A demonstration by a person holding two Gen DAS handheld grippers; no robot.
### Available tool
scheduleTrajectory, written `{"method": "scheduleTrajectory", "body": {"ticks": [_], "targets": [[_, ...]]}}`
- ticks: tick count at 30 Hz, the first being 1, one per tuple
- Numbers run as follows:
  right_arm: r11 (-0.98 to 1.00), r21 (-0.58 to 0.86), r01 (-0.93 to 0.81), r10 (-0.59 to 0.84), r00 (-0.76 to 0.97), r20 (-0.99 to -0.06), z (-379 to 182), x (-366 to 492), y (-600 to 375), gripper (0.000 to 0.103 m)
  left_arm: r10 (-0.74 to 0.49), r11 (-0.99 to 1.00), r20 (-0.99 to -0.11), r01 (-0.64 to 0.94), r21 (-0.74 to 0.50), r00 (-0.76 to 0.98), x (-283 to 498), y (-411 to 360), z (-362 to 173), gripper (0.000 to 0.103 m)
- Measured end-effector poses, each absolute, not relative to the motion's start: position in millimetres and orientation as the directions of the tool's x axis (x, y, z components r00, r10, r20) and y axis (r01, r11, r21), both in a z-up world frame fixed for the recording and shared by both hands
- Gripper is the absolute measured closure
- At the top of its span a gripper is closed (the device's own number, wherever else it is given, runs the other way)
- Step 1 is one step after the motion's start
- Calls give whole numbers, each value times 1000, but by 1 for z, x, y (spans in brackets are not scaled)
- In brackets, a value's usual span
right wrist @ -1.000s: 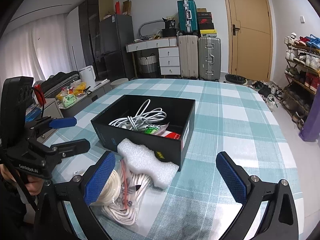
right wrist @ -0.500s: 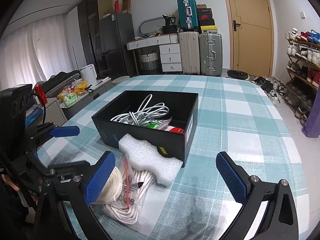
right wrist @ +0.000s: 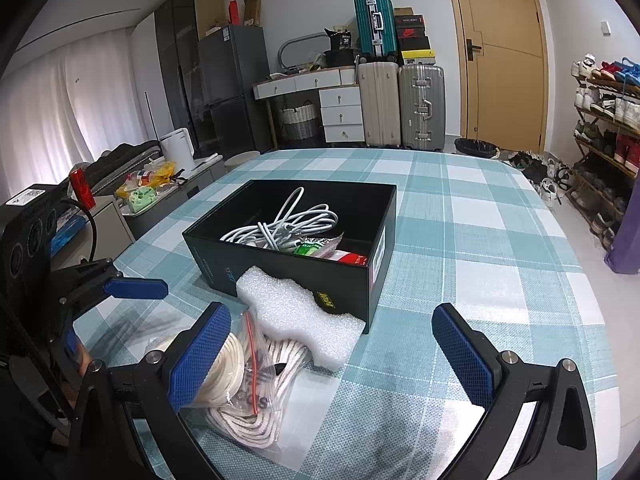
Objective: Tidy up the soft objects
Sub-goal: 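Grasp the bagged white rope with the left gripper while the right gripper grasps the white foam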
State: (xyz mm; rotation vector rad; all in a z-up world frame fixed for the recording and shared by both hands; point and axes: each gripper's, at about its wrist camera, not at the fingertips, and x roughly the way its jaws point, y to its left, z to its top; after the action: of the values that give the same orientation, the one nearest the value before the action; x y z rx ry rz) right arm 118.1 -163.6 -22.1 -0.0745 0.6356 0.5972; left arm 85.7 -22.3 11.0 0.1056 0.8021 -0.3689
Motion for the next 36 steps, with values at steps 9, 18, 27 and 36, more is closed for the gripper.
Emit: {"method": "scheduleTrajectory", "body": {"ticks": [9,18,27,36], "targets": [[829,122,-545,503,633,-589,-27,121,-163,1,-296,921,-736,386,-51,609,84,-30,5,3],[831,126,-542,501,631,-592,-28,121,-164,1,-339,905,-732,418,-81,591,81,-31,3,19],[828,131,-545,506,626,-593,-28,121,-164,1,-380,880,-731,466,-96,567,79,-33,3,63],[818,161,-552,523,598,-607,-31,123,-161,1,-382,885,-726,453,-109,572,81,-25,8,65]]}}
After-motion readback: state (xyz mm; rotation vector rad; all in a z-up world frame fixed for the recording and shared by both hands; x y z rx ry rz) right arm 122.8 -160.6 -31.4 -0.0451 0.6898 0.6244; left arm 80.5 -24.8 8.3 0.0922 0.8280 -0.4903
